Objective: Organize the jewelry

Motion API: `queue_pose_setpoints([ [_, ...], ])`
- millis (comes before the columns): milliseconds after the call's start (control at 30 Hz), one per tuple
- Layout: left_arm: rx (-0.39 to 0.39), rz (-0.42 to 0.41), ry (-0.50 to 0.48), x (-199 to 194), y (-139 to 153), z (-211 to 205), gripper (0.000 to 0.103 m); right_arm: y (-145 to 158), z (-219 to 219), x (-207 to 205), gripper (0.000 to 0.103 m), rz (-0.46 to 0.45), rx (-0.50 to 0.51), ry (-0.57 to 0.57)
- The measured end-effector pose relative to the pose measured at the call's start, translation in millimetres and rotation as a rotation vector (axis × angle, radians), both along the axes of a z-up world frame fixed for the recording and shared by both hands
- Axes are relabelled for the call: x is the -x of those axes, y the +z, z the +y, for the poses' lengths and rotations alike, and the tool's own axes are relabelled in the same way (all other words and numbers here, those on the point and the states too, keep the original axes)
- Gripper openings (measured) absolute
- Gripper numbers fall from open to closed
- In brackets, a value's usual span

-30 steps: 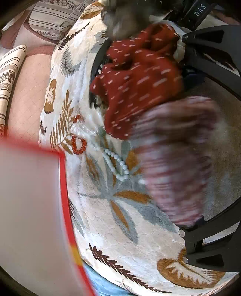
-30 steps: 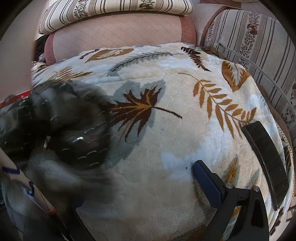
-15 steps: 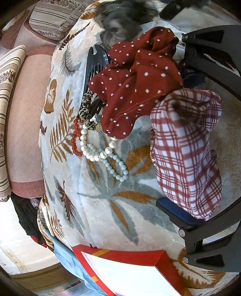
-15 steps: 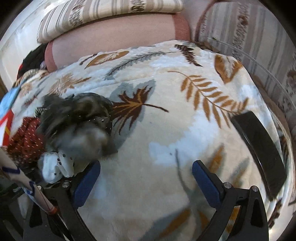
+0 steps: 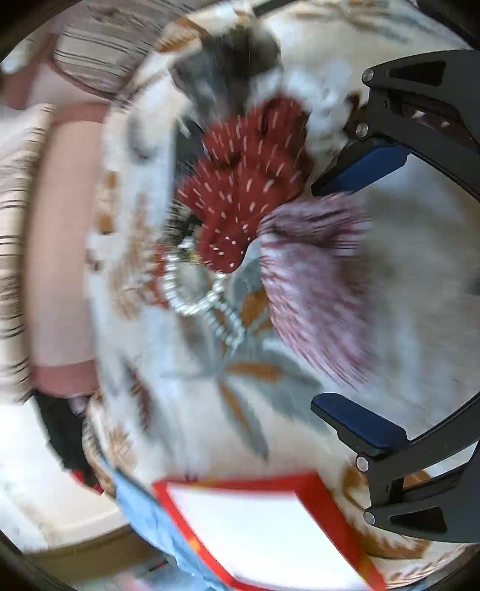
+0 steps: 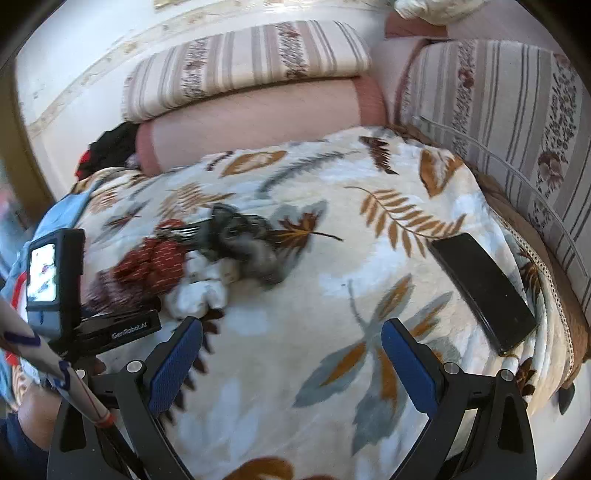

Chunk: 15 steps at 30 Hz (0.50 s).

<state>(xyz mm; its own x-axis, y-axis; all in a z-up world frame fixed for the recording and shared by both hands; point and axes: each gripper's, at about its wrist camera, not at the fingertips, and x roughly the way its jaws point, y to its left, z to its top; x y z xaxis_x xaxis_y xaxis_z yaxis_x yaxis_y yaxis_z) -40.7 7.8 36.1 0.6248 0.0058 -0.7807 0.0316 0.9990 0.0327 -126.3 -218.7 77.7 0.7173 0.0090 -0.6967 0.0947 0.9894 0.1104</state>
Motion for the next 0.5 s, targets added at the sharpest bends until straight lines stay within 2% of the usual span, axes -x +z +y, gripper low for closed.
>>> queue_pose_setpoints([
  [133, -0.001, -0.163, -0.018, 61, 60, 10, 0.103, 17, 6, 18, 0.1, -0.033, -0.005, 0.028],
  [233, 0.001, -0.222, -0.029, 95, 96, 17, 0.103, 38, 10, 29, 0.1, -0.067, -0.036, 0.036],
  [333, -0.011, -0.272, -0.018, 115, 121, 24, 0.103, 57, 14, 39, 0.1, -0.108, -0.052, 0.044],
  [500, 0.003, -0.305, 0.005, 132, 138, 35, 0.103, 77, 23, 51, 0.1, -0.15, -0.044, 0.062],
])
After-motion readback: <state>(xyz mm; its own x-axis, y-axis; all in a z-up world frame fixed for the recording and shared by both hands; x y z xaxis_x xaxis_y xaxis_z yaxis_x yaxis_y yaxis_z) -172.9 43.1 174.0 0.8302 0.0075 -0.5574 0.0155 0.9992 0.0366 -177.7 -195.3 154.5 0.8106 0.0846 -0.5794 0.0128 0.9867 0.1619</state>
